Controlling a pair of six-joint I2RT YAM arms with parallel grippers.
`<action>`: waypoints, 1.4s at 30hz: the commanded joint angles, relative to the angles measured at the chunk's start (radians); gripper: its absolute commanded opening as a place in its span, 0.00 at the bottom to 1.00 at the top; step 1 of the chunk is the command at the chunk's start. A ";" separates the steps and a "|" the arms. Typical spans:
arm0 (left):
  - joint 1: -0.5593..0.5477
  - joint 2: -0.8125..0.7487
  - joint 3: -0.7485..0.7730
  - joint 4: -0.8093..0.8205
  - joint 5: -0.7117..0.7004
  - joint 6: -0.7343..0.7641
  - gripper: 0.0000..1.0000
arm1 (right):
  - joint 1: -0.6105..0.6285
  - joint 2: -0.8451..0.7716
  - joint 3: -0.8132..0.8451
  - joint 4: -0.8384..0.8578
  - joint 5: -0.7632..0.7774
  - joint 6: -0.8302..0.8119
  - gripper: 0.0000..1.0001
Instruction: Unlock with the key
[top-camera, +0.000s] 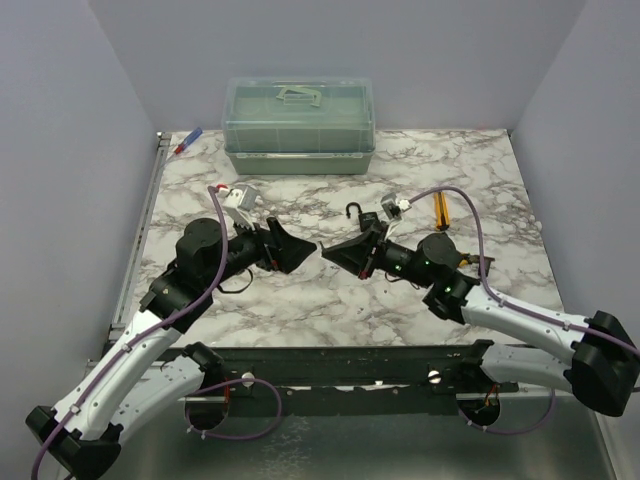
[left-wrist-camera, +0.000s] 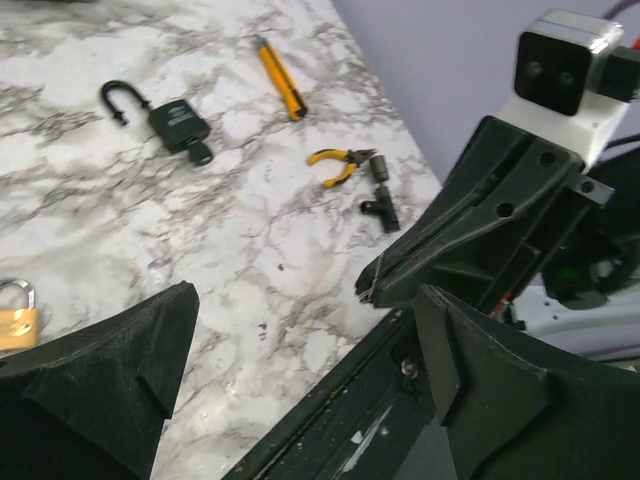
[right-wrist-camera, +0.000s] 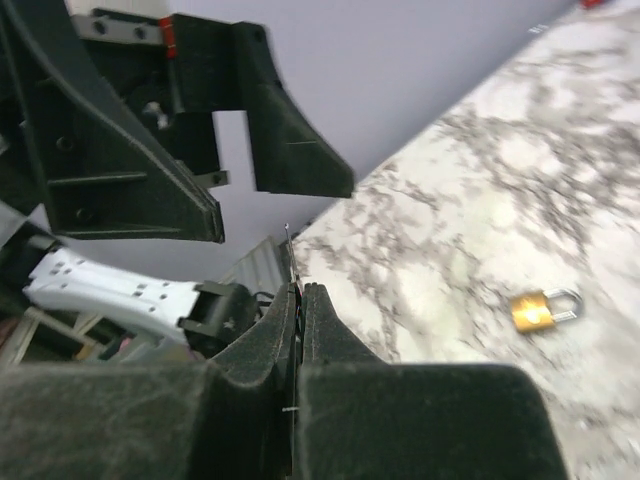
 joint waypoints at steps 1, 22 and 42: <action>-0.005 0.009 0.035 -0.133 -0.169 0.062 0.97 | -0.005 -0.066 -0.045 -0.192 0.254 0.026 0.00; -0.004 0.351 0.164 -0.347 -0.497 0.318 0.96 | -0.005 -0.338 -0.214 -0.539 0.614 0.140 0.00; 0.091 0.800 0.337 -0.464 -0.400 0.460 0.99 | -0.005 -0.457 -0.298 -0.579 0.604 0.119 0.00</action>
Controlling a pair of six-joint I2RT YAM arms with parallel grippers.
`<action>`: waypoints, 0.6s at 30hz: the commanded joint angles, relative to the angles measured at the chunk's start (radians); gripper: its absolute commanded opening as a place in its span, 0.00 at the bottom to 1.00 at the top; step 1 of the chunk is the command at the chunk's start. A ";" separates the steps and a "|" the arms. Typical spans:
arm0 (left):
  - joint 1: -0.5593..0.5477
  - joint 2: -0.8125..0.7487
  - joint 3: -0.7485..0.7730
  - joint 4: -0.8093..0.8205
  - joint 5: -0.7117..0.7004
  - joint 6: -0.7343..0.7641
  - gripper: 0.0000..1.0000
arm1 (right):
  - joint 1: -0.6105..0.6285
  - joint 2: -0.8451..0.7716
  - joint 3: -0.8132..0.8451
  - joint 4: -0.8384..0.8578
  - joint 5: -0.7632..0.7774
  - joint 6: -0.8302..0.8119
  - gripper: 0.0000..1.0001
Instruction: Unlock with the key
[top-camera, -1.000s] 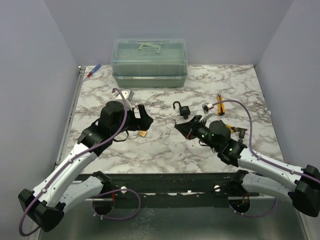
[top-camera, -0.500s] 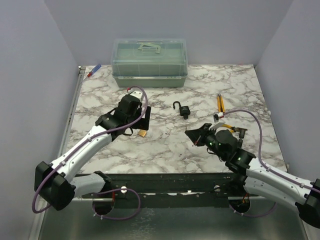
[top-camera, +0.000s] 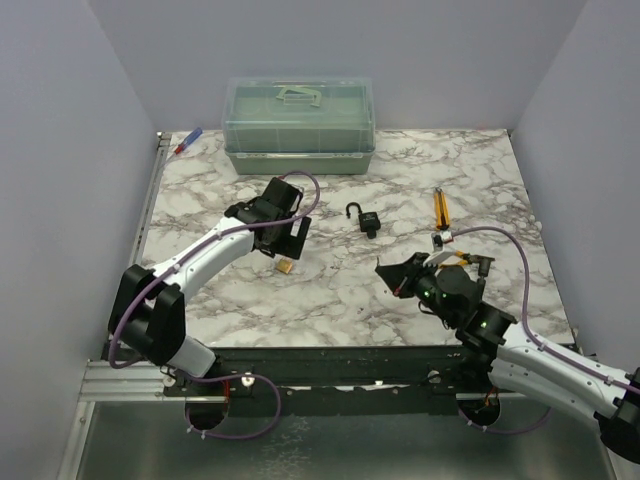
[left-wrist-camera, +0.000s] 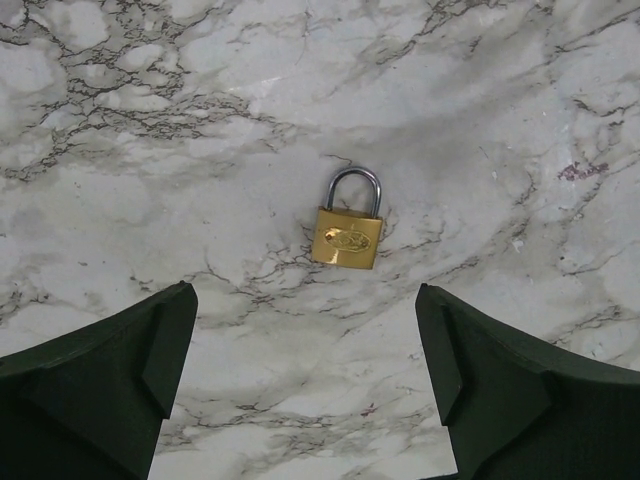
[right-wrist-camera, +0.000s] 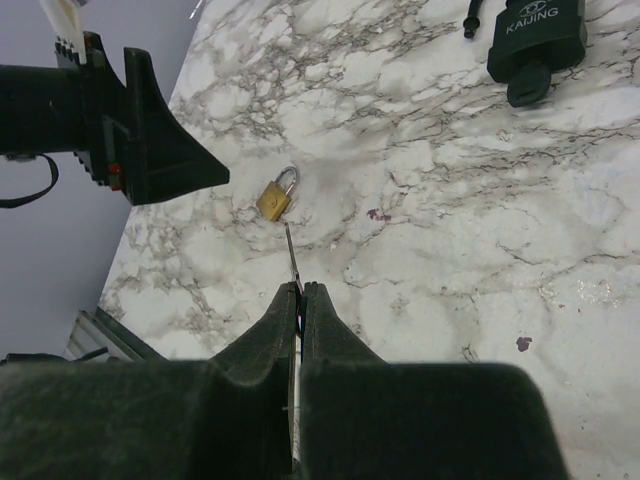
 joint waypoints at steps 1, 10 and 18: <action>0.054 0.061 0.046 -0.024 0.058 0.023 0.99 | -0.005 -0.006 -0.027 -0.011 0.000 -0.010 0.00; 0.077 0.167 0.064 -0.011 0.054 0.033 0.85 | -0.005 0.011 -0.043 0.026 -0.049 -0.013 0.00; 0.079 0.235 0.052 0.005 0.185 0.042 0.81 | -0.004 -0.005 -0.052 0.019 -0.064 -0.016 0.00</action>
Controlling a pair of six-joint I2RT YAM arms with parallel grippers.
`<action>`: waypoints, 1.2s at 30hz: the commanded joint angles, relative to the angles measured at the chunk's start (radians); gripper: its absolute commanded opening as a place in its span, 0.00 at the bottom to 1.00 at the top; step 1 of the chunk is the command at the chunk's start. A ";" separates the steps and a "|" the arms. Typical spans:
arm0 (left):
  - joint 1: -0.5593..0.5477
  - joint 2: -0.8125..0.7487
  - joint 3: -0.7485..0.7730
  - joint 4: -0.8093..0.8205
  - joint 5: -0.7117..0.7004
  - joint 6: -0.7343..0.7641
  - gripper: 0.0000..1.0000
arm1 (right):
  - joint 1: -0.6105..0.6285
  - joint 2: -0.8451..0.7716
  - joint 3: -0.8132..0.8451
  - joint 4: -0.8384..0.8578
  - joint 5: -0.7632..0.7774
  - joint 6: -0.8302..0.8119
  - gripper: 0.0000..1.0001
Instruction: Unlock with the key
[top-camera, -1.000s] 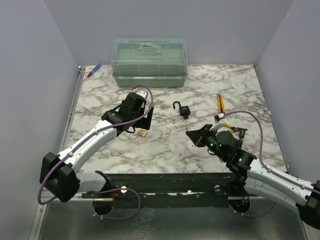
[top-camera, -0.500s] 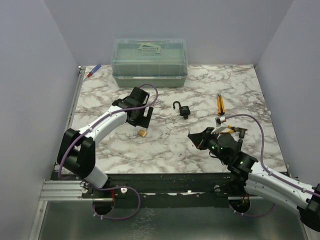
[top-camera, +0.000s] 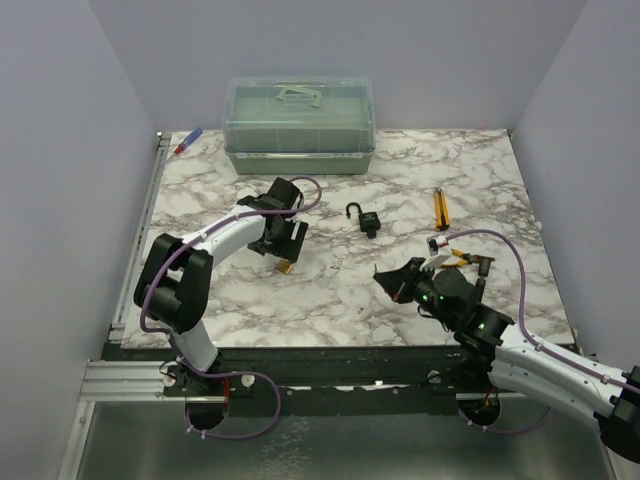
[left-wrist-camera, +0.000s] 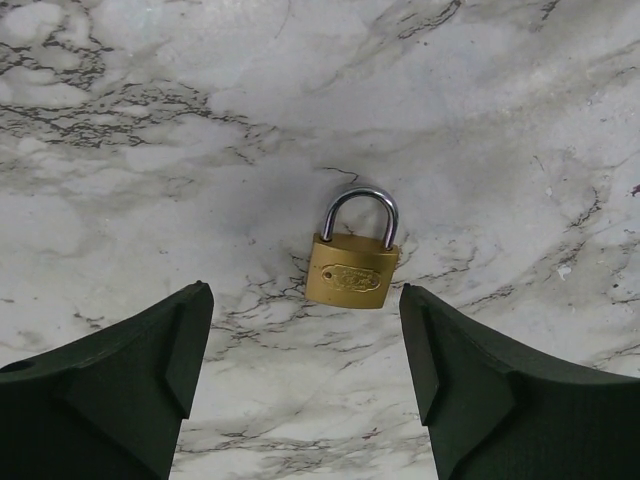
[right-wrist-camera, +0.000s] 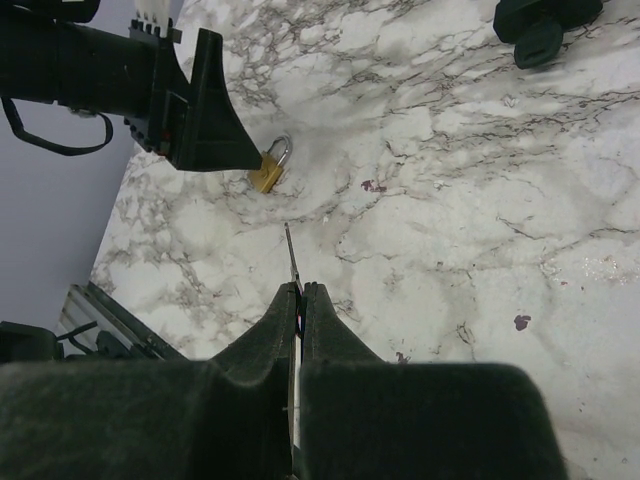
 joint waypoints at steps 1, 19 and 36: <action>0.007 0.031 0.006 0.012 0.092 0.024 0.81 | -0.005 -0.017 -0.014 0.008 -0.021 -0.016 0.00; -0.023 0.125 0.012 0.012 0.095 0.010 0.69 | -0.005 -0.070 -0.017 -0.044 -0.007 -0.038 0.00; -0.056 0.124 -0.020 0.000 0.065 -0.103 0.22 | -0.004 -0.093 -0.019 -0.077 0.007 -0.032 0.00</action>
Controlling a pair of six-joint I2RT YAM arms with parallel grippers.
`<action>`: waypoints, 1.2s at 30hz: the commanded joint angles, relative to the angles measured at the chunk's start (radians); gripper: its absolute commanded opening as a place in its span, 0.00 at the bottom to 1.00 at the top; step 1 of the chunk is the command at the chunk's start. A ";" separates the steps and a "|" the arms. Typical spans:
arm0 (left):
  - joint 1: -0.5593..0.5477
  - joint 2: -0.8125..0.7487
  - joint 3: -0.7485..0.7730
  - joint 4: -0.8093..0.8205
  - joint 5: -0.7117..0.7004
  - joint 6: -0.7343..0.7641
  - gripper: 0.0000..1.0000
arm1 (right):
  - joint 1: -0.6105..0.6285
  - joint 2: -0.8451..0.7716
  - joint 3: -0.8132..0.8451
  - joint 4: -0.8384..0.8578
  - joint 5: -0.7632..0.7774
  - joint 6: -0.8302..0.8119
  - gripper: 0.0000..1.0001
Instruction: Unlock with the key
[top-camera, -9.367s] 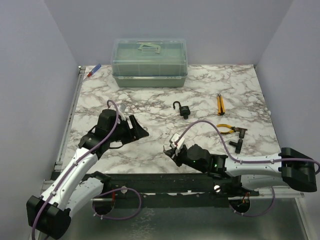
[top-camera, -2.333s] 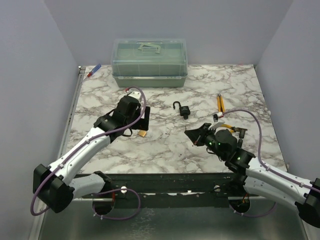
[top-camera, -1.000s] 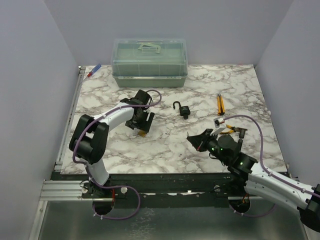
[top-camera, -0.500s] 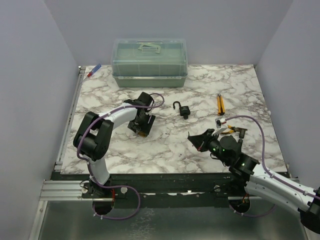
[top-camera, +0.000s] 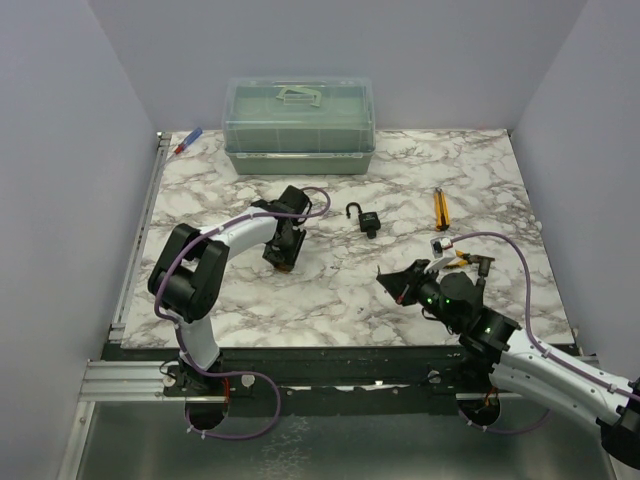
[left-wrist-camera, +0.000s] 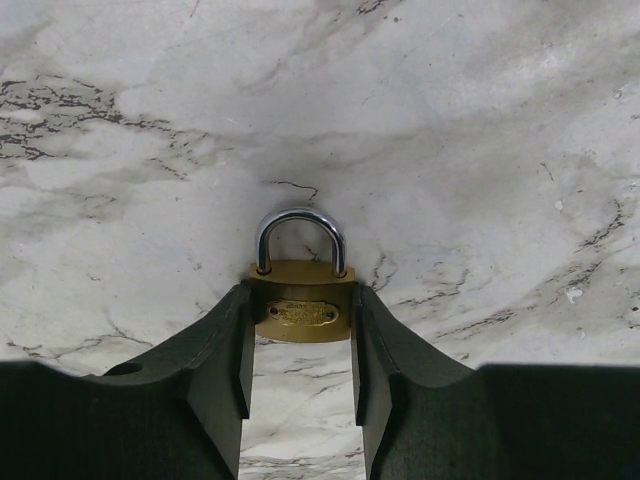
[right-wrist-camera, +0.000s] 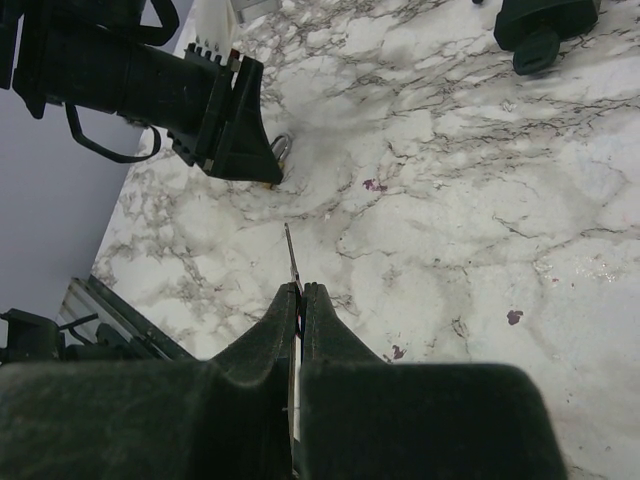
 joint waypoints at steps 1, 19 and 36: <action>-0.019 0.005 -0.023 -0.007 0.025 -0.106 0.19 | -0.004 -0.010 -0.009 -0.030 0.018 -0.008 0.00; -0.033 -0.076 -0.100 0.085 -0.048 -0.660 0.00 | -0.005 0.015 0.025 -0.099 0.053 0.026 0.00; -0.050 -0.143 -0.127 0.085 -0.093 -0.582 0.72 | -0.005 0.079 0.028 -0.055 0.036 0.070 0.00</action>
